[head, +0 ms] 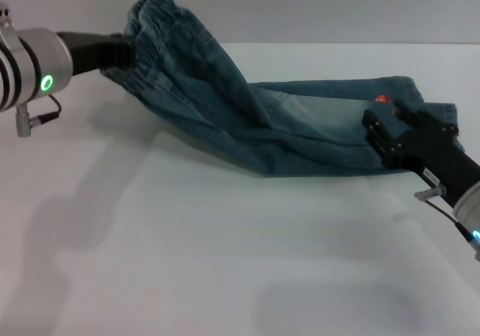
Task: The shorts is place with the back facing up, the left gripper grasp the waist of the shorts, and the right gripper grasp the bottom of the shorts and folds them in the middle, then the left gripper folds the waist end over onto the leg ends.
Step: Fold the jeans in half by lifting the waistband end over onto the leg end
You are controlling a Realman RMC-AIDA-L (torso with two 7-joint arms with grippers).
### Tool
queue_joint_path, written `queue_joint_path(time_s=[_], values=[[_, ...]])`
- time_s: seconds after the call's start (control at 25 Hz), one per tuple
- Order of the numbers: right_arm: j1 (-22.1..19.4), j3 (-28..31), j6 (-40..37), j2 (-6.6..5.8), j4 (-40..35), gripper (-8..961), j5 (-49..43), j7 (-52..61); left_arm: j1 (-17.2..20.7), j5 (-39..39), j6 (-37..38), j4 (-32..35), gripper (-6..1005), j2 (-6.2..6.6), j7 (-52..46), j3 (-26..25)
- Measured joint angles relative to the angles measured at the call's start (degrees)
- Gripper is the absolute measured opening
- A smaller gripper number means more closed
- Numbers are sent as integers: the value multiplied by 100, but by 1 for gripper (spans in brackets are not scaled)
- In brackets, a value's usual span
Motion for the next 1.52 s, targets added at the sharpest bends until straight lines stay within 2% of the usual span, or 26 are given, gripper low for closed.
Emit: queue_joint_path(time_s=[0.08, 0.32, 0.76, 0.84, 1.28, 1.52], values=[[135, -3, -11, 0, -114, 539, 4, 197, 27, 7, -22, -131, 98, 0, 5, 11], [659, -253, -180, -26, -387, 295, -76, 724, 74, 26, -154, -503, 97, 4, 18, 65], [1399, -607, -438, -3, -549, 69, -368, 744, 138, 17, -217, -895, 98, 12, 44, 228], [1512, -609, -452, -1, -610, -1, -350, 745, 175, 3, -241, -1021, 97, 12, 87, 236], [2060, -661, -512, 8, -761, -1, -355, 1109, 313, -8, -451, -1647, 93, 9, 164, 296], [2432, -668, -516, 25, -1146, -1, -320, 1153, 388, -8, -500, -1941, 93, 11, 167, 417]])
